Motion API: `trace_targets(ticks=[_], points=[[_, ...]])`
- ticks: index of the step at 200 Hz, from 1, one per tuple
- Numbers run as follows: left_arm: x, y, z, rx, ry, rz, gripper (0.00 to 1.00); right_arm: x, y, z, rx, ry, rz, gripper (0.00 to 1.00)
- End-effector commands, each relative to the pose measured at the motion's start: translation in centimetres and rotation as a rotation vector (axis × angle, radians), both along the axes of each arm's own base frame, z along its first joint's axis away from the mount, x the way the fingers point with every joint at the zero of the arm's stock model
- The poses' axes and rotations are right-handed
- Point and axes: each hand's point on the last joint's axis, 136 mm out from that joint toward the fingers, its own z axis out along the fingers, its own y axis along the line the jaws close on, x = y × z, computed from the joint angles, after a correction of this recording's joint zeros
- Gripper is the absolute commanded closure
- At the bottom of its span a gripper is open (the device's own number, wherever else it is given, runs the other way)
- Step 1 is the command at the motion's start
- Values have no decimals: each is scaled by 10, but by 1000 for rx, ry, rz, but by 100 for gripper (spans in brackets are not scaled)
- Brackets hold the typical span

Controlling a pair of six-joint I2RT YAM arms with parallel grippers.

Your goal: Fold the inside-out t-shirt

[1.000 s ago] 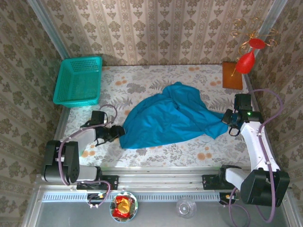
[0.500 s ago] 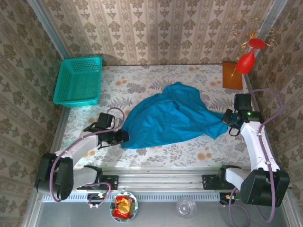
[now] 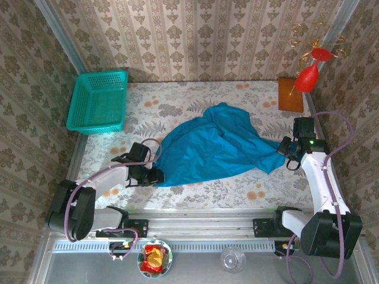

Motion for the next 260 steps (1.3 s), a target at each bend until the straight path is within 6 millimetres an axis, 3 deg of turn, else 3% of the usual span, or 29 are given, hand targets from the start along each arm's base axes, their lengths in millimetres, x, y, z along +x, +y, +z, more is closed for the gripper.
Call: trace_targets(ticks=[1,23,39,56,73,93,113,146,171,195,207,221,260], points=[[-4,-6,2,-20,25,-17,79,3,-1,10,-5,-22,4,100],[-2,-7,4,-14,17,-24,89,4,0,13,5,-31,5,100],[7,-6,17,-1,-38,-17,96,7,1,19,14,-50,4,100],[27,-8,50,-25,-164,-13,100,15,5,36,36,-101,9,100],[53,-8,101,-81,-318,12,100,28,10,66,68,-182,24,100],[83,1,171,-163,-511,65,100,43,14,117,92,-306,37,100],[107,20,241,-236,-686,127,100,53,15,182,95,-452,45,100],[131,56,336,-324,-925,223,100,45,6,302,38,-712,16,100],[145,63,367,-394,-1000,232,100,22,6,386,-7,-896,4,100],[156,67,374,-440,-1021,250,100,-1,9,439,-26,-1027,-4,100],[161,67,379,-468,-1030,255,100,-7,12,451,-10,-1072,-3,100],[164,72,394,-482,-1064,257,100,-2,17,450,32,-1081,17,100],[163,111,480,-437,-1238,295,100,38,34,399,204,-984,83,100]])
